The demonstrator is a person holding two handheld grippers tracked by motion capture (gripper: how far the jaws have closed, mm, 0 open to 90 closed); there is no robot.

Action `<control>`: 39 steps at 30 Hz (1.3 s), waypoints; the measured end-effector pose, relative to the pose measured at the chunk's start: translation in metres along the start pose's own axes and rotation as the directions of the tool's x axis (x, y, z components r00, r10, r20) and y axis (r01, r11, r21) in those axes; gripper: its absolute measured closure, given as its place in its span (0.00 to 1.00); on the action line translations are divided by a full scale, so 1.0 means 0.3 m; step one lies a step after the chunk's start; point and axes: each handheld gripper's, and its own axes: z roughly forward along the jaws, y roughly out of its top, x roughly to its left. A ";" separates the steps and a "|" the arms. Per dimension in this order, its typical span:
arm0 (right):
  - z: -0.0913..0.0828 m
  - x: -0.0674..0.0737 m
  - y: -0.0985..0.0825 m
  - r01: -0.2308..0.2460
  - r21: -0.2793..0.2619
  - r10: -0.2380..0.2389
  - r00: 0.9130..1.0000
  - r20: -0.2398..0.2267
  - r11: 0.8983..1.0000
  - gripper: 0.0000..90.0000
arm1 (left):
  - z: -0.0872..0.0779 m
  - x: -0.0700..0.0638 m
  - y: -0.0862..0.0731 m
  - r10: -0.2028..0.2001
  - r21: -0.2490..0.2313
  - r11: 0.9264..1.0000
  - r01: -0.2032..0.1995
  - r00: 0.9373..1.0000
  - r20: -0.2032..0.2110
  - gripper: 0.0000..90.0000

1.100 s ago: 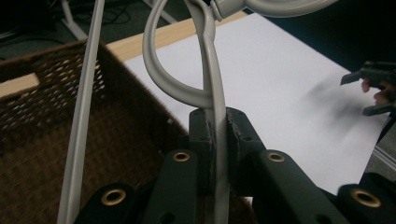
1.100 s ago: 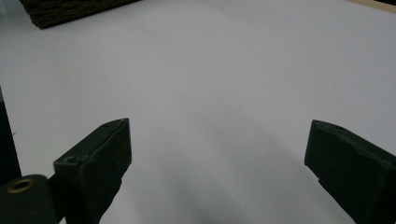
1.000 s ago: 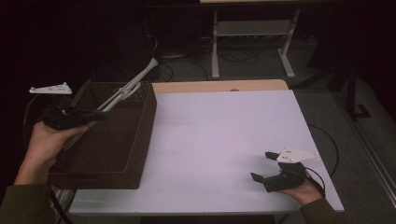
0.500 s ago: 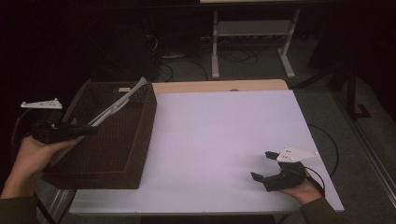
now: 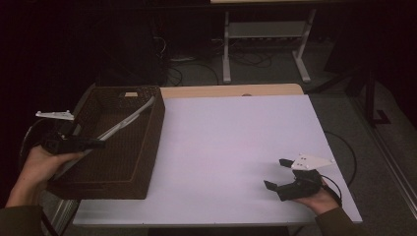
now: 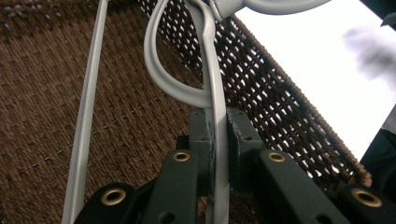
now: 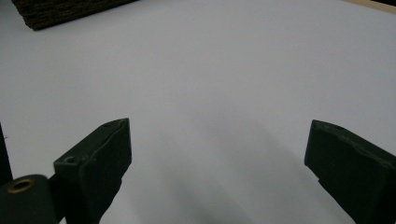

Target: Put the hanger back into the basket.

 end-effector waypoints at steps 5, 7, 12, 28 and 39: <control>-0.003 0.001 -0.001 0.001 0.000 -0.001 1.000 0.002 1.000 0.07 | 0.028 0.009 0.007 0.012 0.032 0.999 -0.012 1.000 0.001 0.91; -0.005 0.000 -0.002 0.001 -0.002 -0.001 1.000 0.003 1.000 0.07 | 0.038 0.015 0.008 0.019 0.044 0.999 -0.019 1.000 -0.006 0.91; -0.011 0.001 -0.002 -0.002 -0.002 0.002 1.000 0.011 1.000 0.07 | 0.025 0.042 0.004 0.002 -0.028 1.000 -0.003 1.000 -0.009 0.70; -0.038 0.003 0.040 -0.002 -0.053 0.003 1.000 0.028 0.999 0.07 | 0.016 -0.051 0.034 0.074 -0.205 0.976 -0.073 0.997 0.000 0.37; -0.073 -0.008 0.127 -0.009 -0.164 0.018 0.998 0.056 0.986 0.05 | 0.063 -0.181 0.064 0.139 -0.366 0.919 -0.148 0.989 -0.049 0.16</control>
